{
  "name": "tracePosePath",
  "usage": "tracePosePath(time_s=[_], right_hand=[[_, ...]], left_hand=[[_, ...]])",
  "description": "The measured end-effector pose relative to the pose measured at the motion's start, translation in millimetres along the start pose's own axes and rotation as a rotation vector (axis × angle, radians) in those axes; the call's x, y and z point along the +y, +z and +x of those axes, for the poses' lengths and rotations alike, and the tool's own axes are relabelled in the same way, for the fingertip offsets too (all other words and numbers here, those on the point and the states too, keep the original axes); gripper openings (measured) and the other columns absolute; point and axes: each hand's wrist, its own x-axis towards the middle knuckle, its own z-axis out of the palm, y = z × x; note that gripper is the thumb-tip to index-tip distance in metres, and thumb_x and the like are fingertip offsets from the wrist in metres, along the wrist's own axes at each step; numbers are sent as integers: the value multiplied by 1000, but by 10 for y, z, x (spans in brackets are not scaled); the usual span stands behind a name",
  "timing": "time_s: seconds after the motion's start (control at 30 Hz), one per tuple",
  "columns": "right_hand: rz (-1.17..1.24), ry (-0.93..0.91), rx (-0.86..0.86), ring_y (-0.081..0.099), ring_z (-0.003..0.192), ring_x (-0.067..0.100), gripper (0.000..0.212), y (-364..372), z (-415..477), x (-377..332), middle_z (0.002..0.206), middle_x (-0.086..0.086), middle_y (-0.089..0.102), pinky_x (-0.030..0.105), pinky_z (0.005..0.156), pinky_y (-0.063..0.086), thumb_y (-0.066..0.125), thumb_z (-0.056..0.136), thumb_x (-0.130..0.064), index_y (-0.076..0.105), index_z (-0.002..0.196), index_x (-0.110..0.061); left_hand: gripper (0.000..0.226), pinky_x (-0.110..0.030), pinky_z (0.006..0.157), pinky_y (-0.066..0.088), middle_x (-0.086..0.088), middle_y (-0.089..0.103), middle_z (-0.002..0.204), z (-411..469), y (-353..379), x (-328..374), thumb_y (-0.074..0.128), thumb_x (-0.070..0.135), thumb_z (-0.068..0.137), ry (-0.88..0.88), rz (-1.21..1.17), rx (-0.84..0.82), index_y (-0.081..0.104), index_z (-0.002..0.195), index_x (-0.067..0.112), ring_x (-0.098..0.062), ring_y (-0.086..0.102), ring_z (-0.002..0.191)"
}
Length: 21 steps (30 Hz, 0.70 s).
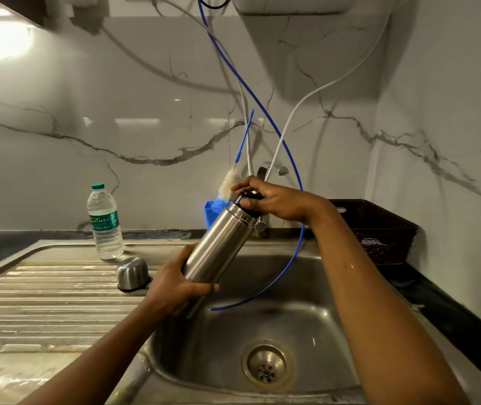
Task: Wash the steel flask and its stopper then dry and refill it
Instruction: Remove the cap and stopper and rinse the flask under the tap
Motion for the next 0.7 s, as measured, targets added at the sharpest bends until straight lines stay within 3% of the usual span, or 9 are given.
tracePosePath(time_s=[0.1, 0.2, 0.27, 0.37, 0.43, 0.5, 0.57, 0.63, 0.7], right_hand=[[-239, 273, 292, 59, 78, 16, 69, 78, 32, -103, 103, 10, 63, 24, 57, 43, 24, 88, -70, 53, 117, -14], [-546, 330, 350, 58, 66, 14, 72, 187, 177, -59, 80, 5, 63, 24, 60, 41, 29, 81, -78, 58, 84, -12], [-535, 255, 263, 58, 78, 16, 60, 164, 176, -31, 94, 6, 63, 28, 68, 43, 34, 88, -68, 57, 95, -14], [-160, 48, -4, 56, 107, 22, 32, 11, 51, 39, 124, 5, 53, 40, 90, 50, 50, 93, -42, 47, 122, -28], [43, -33, -97, 43, 127, 24, 45, -69, -25, 88, 141, 5, 40, 45, 104, 41, 56, 93, -25, 39, 132, -37], [68, 34, -7, 35, 133, 25, 57, -51, -28, 75, 150, 5, 30, 42, 104, 39, 55, 91, -36, 29, 141, -37], [-52, 197, 200, 56, 113, 25, 62, 28, 23, -22, 136, 11, 49, 34, 82, 52, 40, 88, -63, 39, 137, -24], [-214, 364, 321, 66, 75, 19, 80, 130, 83, -107, 100, 11, 66, 22, 53, 48, 27, 79, -79, 55, 113, -13], [-325, 394, 345, 64, 62, 16, 78, 201, 153, -88, 84, 7, 66, 21, 49, 46, 36, 74, -82, 57, 96, -10]], left_hand=[[90, -29, 73, 49, 6, 58, 105, 2, 20, -25, 80, 54, 50, 6, 67, 9, 40, 129, 38, -13, 59, 90], [90, -25, 68, 45, 6, 56, 105, -4, 54, -14, 86, 42, 60, 23, 120, 24, 39, 135, 33, -13, 57, 89], [90, -24, 69, 43, 5, 56, 105, -7, 58, -16, 87, 39, 60, 14, 96, 28, 40, 135, 30, -13, 57, 90], [89, -26, 74, 44, 2, 56, 107, 5, 36, -27, 88, 36, 60, -10, 45, 34, 41, 135, 28, -16, 56, 93], [86, -28, 76, 45, 1, 56, 108, 13, 33, -22, 87, 32, 63, -15, 35, 39, 41, 135, 27, -18, 56, 95], [87, -30, 78, 48, 2, 56, 108, 13, 34, -20, 87, 32, 62, -11, 36, 41, 40, 135, 27, -18, 56, 95], [89, -33, 80, 51, 3, 55, 107, 5, 35, -20, 87, 36, 61, -5, 52, 36, 39, 135, 29, -17, 57, 94], [91, -35, 80, 52, 4, 55, 107, -3, 39, -23, 87, 42, 58, 1, 82, 27, 38, 135, 31, -17, 57, 93], [90, -31, 77, 49, 4, 54, 107, -11, 50, -12, 86, 39, 61, 0, 102, 25, 38, 136, 30, -16, 56, 93]])
